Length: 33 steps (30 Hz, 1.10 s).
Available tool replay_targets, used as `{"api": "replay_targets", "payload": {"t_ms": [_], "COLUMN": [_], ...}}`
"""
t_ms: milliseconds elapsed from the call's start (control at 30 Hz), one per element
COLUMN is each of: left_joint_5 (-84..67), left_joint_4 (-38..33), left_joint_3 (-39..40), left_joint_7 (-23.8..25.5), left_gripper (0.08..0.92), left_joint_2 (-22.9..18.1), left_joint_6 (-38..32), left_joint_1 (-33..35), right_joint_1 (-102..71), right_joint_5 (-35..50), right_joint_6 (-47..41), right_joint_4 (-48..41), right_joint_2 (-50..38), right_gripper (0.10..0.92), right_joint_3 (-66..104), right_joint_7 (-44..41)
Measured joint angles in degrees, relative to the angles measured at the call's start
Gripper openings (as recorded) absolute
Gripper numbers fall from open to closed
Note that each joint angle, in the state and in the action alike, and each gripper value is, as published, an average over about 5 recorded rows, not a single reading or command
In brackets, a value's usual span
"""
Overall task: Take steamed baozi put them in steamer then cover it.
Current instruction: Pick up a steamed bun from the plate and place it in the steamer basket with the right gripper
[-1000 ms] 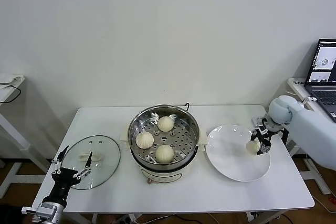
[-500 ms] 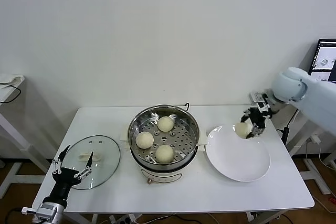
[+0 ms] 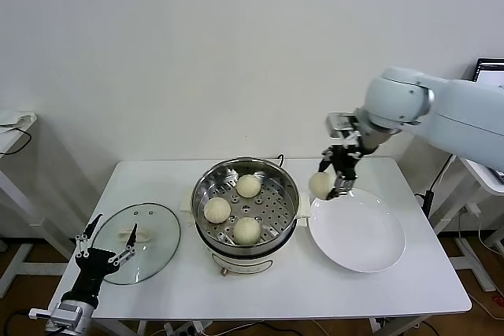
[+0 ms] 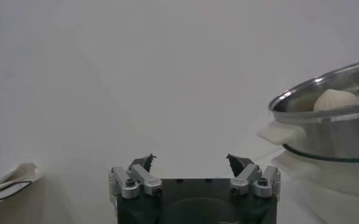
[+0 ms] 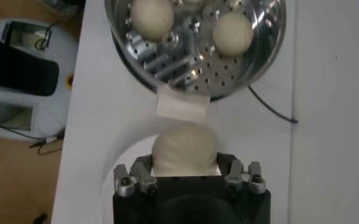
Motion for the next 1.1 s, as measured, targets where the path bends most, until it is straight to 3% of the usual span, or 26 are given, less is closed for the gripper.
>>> {"api": "replay_targets", "payload": {"t_ms": [600,1100], "left_joint_5": [-0.9,-1.1], "left_joint_4": [1.2,1.9], "left_joint_3": [-2.4,-2.8], "left_joint_7": [0.6,0.9], "left_gripper": [0.823,0.823], "left_joint_2": [0.0,-0.1], "left_joint_6": [0.0,0.0], "left_joint_1": [-0.3,-0.3], "right_joint_1": [-4.1,-12.1], "right_joint_5": [2.2,-3.8], "right_joint_6": [-4.2,-3.9], "right_joint_4": [-6.7,-14.1], "right_joint_2": [16.9,20.6], "right_gripper": [0.696,0.696], "right_joint_3": [0.1,2.5], "right_joint_7": [1.5,0.7]}}
